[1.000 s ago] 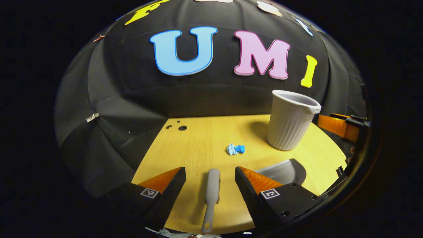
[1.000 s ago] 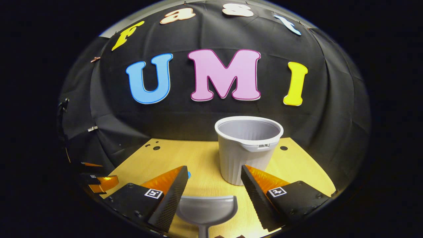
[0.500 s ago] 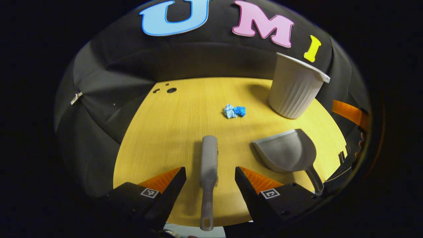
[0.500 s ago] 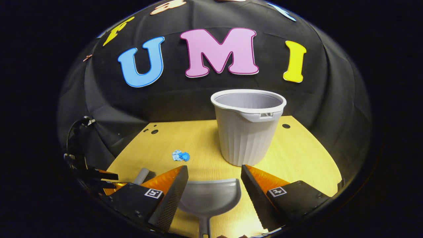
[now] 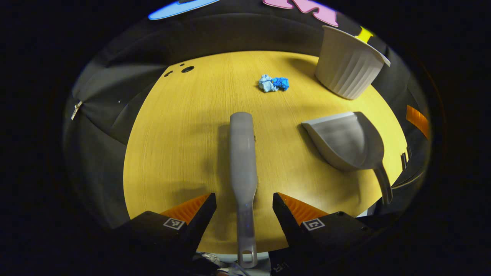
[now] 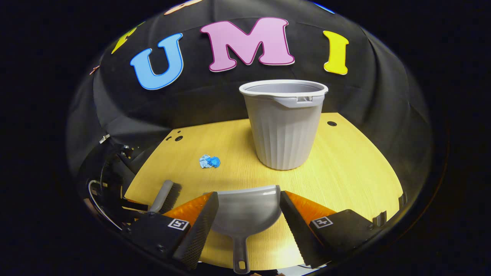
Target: Pick up the small broom and dustpan from the desktop, sweep the trash into the dustpan with the broom, and then empty the trash into the garbage bin.
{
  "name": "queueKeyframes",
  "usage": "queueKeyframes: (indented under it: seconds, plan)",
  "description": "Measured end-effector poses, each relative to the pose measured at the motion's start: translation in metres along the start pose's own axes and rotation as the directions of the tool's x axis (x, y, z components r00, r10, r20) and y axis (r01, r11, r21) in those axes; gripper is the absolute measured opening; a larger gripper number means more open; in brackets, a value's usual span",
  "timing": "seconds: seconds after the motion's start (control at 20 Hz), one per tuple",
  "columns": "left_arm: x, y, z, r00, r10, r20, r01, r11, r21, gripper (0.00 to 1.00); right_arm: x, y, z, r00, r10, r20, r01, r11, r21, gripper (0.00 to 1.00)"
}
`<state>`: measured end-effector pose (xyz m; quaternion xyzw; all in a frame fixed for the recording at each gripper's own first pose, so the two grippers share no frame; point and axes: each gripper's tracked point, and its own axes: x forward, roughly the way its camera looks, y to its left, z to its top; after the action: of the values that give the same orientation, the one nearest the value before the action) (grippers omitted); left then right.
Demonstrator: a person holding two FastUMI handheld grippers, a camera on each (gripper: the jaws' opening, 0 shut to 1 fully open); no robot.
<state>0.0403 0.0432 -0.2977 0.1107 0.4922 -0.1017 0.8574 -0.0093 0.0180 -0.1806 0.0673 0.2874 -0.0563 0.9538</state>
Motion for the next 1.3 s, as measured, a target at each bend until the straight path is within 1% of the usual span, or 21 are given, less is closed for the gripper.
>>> queueKeyframes:
  seconds: [0.1,0.15,0.3,0.4,0.45,0.5,0.55,0.6,0.7,0.75,0.85,0.9,0.95,1.0,1.1,1.15,1.2,1.25,1.3]
  plan:
    - [0.006,-0.001,-0.007,0.999,0.008,-0.033,-0.009,1.000,-0.012,0.95,0.000,-0.005,-0.011,0.999,-0.019,-0.037,0.020,1.000,0.008,0.99]
    - [0.011,-0.001,-0.010,0.999,0.008,-0.051,-0.009,1.000,-0.019,0.95,0.001,-0.011,-0.022,0.996,-0.042,-0.080,0.042,0.999,0.001,0.99]
    - [0.026,-0.005,-0.014,0.994,-0.007,-0.108,0.004,0.999,-0.033,0.95,0.000,-0.012,-0.045,0.986,-0.040,-0.159,0.042,0.999,0.010,0.99]
    - [0.034,-0.009,-0.015,0.990,-0.032,-0.136,0.026,0.998,-0.051,0.88,-0.001,-0.007,-0.055,0.979,-0.022,-0.204,0.027,0.999,0.021,0.99]
    - [0.035,-0.010,-0.015,0.989,-0.039,-0.146,0.030,0.998,-0.060,0.82,-0.001,-0.005,-0.059,0.975,-0.022,-0.220,0.028,0.999,0.022,0.99]
    - [0.035,-0.011,-0.014,0.988,-0.041,-0.152,0.030,0.997,-0.072,0.78,-0.001,-0.004,-0.062,0.972,-0.020,-0.235,0.026,0.999,0.024,0.99]
    - [0.036,-0.012,-0.016,0.987,-0.041,-0.157,0.030,0.997,-0.072,0.67,-0.001,-0.002,-0.066,0.966,-0.020,-0.256,0.027,0.999,0.024,0.99]
    - [0.035,-0.012,-0.016,0.987,-0.042,-0.157,0.033,0.997,-0.064,0.65,-0.002,-0.001,-0.071,0.959,-0.020,-0.282,0.029,0.999,0.025,0.99]
    - [0.036,-0.013,-0.017,0.986,-0.039,-0.160,0.030,0.998,-0.057,0.53,-0.006,0.010,-0.073,0.950,0.007,-0.312,0.010,0.998,0.055,0.99]
    - [0.034,-0.012,-0.016,0.987,-0.037,-0.159,0.024,0.996,-0.080,0.36,-0.007,0.016,-0.073,0.947,0.021,-0.320,0.001,0.998,0.070,0.99]
    - [0.034,-0.009,-0.011,0.991,-0.036,-0.126,0.017,0.989,-0.149,0.30,-0.005,0.022,-0.074,0.943,0.035,-0.331,-0.010,0.997,0.077,0.99]
    - [0.032,-0.010,-0.010,0.992,-0.045,-0.114,0.027,0.987,-0.160,0.31,-0.005,0.022,-0.073,0.943,0.031,-0.331,-0.007,0.997,0.074,0.99]
    - [0.034,-0.011,-0.011,0.993,-0.062,-0.104,0.045,0.987,-0.154,0.28,-0.005,0.022,-0.074,0.942,0.030,-0.334,-0.006,0.997,0.074,0.99]
    - [0.034,-0.011,-0.011,0.992,-0.080,-0.093,0.066,0.987,-0.144,0.28,-0.007,0.023,-0.076,0.940,0.030,-0.340,-0.004,0.997,0.078,0.99]
    - [0.031,-0.009,-0.009,0.993,-0.103,-0.064,0.091,0.981,-0.173,0.26,-0.008,0.020,-0.082,0.932,0.023,-0.361,0.009,0.996,0.085,0.99]
    - [0.026,-0.003,-0.004,0.996,-0.093,-0.019,0.087,0.975,-0.205,0.25,-0.009,0.018,-0.084,0.929,0.015,-0.370,0.017,0.996,0.084,0.99]
    - [0.023,0.002,0.003,0.996,-0.080,0.031,0.085,0.967,-0.238,0.29,-0.010,0.014,-0.086,0.927,0.006,-0.376,0.026,0.997,0.079,0.99]
    - [0.015,0.009,0.011,0.995,-0.076,0.070,0.091,0.962,-0.257,0.25,-0.010,0.011,-0.089,0.925,-0.003,-0.381,0.034,0.997,0.074,0.99]
    - [0.010,0.014,0.016,0.993,-0.078,0.094,0.100,0.960,-0.261,0.25,-0.010,0.010,-0.093,0.921,-0.006,-0.389,0.037,0.997,0.071,0.99]
